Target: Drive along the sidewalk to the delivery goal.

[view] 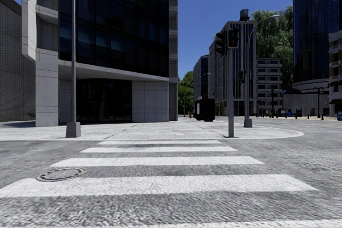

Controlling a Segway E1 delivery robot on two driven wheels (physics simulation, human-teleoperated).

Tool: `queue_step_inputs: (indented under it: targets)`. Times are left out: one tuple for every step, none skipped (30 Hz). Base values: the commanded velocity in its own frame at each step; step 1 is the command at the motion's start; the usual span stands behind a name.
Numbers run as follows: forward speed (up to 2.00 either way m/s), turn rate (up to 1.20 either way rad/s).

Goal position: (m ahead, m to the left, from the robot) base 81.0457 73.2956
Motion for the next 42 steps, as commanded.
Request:
queue_step_inputs:
  targets:
    - [2.0, 0.0]
    - [2.0, 0.0]
    - [2.0, 0.0]
    - [2.0, 0.0]
    - [2.0, 0.0]
    - [2.0, 0.0]
    - [2.0, 0.0]
    - [2.0, 0.0]
    - [2.0, 0.0]
    - [2.0, 0.0]
    - [2.0, 0.0]
    - [2.0, 0.0]
    - [2.0, 0.0]
    - [2.0, 0.0]
    - [2.0, 0.0]
    - [2.0, 0.0]
    - [2.0, 0.0]
    - [2.0, 0.0]
    - [2.0, 0.0]
    - [2.0, 0.0]
    - [2.0, 0.0]
    - [2.0, 0.0]
    - [2.0, 0.0]
    - [2.0, 0.0]
    - [2.0, 0.0]
    - [2.0, 0.0]
    - [2.0, 0.0]
    - [2.0, 0.0]
    - [2.0, 0.0]
    - [2.0, 0.0]
    - [2.0, 0.0]
    - [2.0, 0.0]
    - [2.0, 0.0]
    - [2.0, 0.0]
    - [2.0, 0.0]
    - [2.0, 0.0]
    - [2.0, 0.0]
    - [2.0, 0.0]
    - [2.0, 0.0]
    - [2.0, 0.0]
    - [2.0, 0.0]
    - [2.0, 0.0]
